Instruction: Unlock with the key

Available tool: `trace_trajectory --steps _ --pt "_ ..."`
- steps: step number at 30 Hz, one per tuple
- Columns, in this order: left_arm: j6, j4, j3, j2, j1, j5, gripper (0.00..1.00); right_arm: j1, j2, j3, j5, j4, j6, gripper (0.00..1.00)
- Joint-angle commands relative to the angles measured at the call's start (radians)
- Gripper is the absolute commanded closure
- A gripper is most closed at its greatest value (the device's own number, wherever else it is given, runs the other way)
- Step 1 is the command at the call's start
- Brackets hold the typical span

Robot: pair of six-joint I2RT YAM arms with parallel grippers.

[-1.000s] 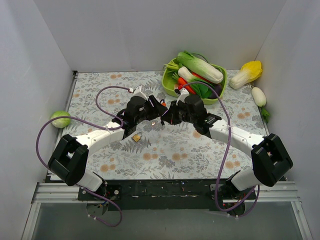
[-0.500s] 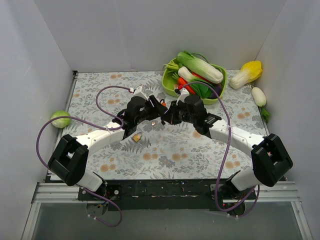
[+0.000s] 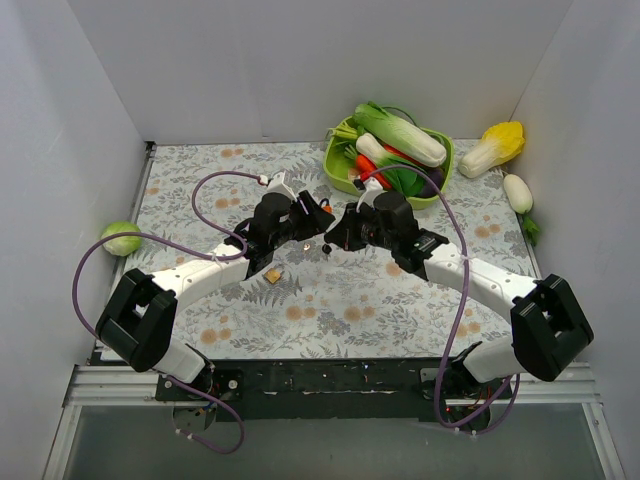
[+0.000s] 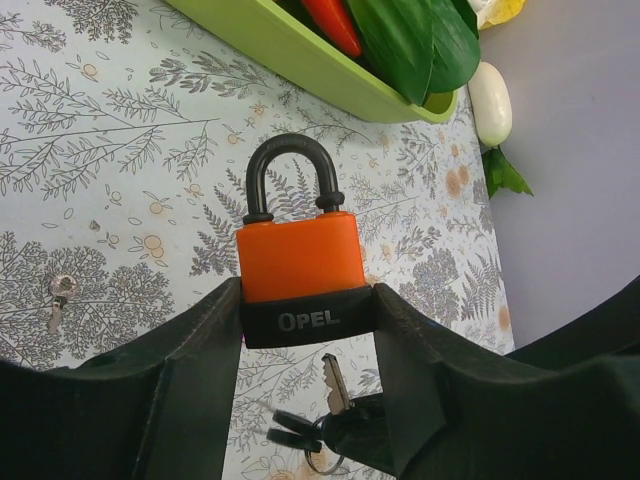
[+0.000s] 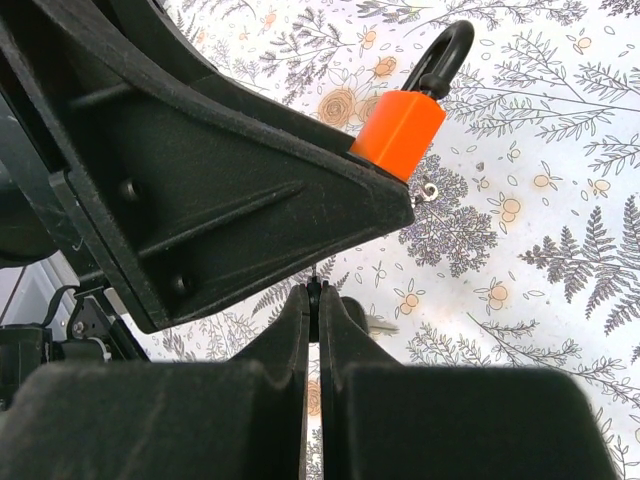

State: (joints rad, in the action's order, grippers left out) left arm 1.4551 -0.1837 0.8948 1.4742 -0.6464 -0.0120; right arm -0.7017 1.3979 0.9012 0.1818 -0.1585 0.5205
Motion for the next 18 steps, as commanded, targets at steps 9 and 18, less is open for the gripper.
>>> trace_trajectory --steps 9,18 --pt "-0.018 -0.033 0.030 -0.077 -0.004 -0.025 1.00 -0.001 -0.020 -0.013 -0.008 -0.023 0.007 0.99" --pt "-0.019 -0.034 0.027 -0.083 -0.004 -0.023 1.00 -0.002 -0.016 -0.007 -0.018 -0.013 0.007 0.99"
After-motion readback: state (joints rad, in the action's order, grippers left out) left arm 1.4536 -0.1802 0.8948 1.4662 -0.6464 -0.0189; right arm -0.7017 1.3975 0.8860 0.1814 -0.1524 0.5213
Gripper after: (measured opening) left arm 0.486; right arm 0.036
